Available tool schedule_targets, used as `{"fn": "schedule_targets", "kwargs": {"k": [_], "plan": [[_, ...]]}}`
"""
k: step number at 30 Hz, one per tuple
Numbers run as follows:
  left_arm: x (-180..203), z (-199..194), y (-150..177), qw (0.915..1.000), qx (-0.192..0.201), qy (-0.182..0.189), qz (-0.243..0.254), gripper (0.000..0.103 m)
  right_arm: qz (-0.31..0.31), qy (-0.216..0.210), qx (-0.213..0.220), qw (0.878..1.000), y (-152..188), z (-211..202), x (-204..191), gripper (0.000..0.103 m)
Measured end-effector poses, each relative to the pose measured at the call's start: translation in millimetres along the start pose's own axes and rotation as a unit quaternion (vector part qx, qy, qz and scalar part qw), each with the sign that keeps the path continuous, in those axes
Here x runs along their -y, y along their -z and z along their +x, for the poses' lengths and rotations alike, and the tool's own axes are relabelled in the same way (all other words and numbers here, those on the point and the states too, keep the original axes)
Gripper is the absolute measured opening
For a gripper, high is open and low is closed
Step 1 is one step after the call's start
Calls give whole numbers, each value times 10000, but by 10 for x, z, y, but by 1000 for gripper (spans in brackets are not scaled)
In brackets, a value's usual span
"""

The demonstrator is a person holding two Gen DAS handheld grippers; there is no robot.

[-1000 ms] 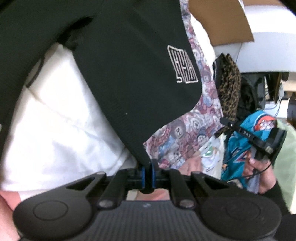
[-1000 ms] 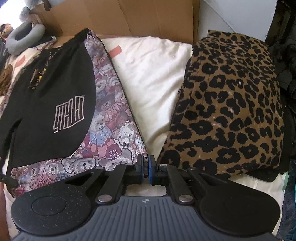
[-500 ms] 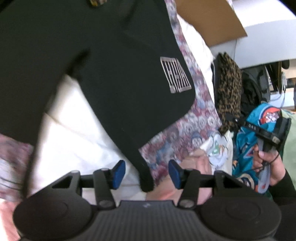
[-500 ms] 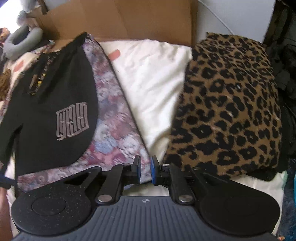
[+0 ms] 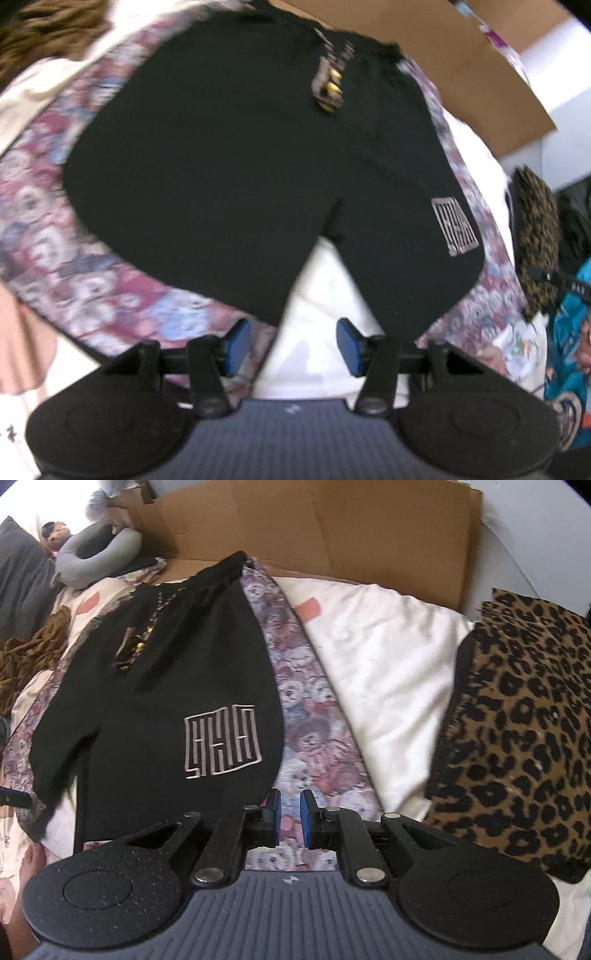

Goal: Fold clothes

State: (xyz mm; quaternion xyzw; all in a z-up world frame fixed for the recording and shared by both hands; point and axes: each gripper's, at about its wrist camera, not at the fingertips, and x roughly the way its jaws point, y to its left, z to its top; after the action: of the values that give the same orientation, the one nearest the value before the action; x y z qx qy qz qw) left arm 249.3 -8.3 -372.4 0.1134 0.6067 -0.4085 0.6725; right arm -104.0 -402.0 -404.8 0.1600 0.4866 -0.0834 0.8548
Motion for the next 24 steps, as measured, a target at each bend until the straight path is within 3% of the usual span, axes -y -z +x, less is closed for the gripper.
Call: {"fn": "schedule_targets", "kwargs": {"k": [5, 10, 12, 18, 24], "plan": [[-248, -248, 34, 9983, 308, -375, -325, 56, -39, -249, -60, 9997, 11, 77, -166, 11], [-522, -291, 133, 9955, 276, -633, -655, 57, -243, -525, -36, 9983, -26, 109, -369, 16], [-624, -253, 202, 9943, 180, -567, -890, 57, -285, -612, -33, 9977, -27, 121, -429, 24], [-693, -71, 309, 9921, -11, -128, -1249, 57, -436, -818, -189, 9955, 24, 183, -569, 25], [-776, 69, 380, 9853, 136, 459, -1641, 55, -497, -905, -312, 9942, 73, 231, -644, 27]]}}
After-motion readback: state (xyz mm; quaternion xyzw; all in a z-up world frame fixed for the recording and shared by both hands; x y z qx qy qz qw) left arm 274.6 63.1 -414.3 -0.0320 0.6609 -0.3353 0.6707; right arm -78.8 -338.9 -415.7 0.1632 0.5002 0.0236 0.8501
